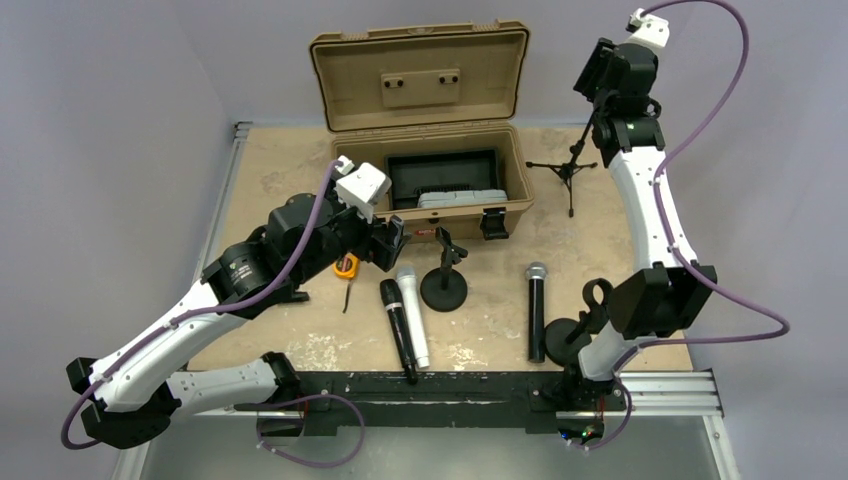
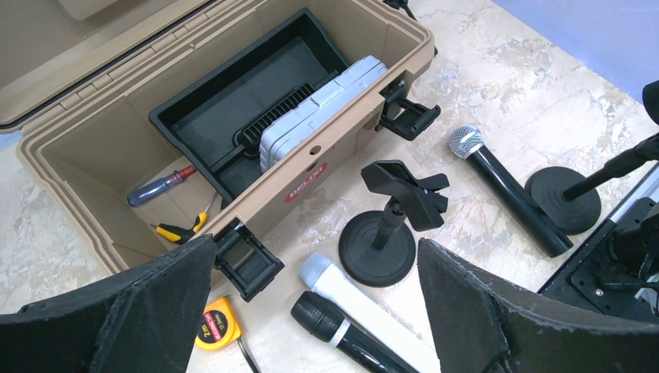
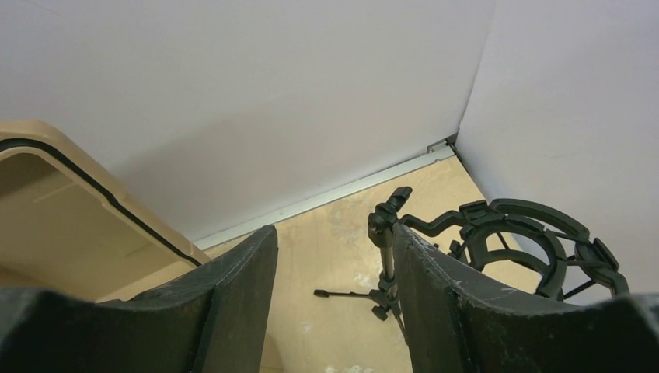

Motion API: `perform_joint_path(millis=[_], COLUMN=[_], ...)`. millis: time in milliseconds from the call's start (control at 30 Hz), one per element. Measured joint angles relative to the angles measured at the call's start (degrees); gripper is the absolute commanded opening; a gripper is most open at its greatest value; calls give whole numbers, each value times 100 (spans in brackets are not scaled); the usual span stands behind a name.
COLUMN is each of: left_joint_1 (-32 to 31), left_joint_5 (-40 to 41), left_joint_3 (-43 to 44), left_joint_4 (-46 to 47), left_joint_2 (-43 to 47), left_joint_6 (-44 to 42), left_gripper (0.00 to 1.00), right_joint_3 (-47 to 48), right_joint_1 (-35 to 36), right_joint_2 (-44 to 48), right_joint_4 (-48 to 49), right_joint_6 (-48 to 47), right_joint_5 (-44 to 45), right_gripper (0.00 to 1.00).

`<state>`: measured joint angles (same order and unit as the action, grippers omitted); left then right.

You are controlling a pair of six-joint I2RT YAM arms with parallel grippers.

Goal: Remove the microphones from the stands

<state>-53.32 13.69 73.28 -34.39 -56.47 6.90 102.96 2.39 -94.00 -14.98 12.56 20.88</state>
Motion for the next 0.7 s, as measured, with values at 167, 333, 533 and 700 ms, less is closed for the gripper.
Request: perform_joint_path(millis=[167, 333, 533, 700], left_joint_1=[2, 2, 2, 2], left_joint_5=[-2, -2, -4, -9], left_joint_3=[0, 0, 0, 0], left_joint_4=[0, 0, 0, 0], left_joint_2=[0, 0, 0, 0], left_joint_6=[0, 0, 2, 2], left_gripper=[98, 98, 98, 98], right_joint_3=[315, 595, 673, 1099], right_joint_1=[-2, 0, 22, 52], right_joint_2=[-319, -686, -905, -1117], right_joint_4=[-275, -599, -839, -861], right_joint_6=[-17, -13, -70, -188], right_joint_5=[70, 317, 667, 824], right_gripper=[53, 53, 53, 53])
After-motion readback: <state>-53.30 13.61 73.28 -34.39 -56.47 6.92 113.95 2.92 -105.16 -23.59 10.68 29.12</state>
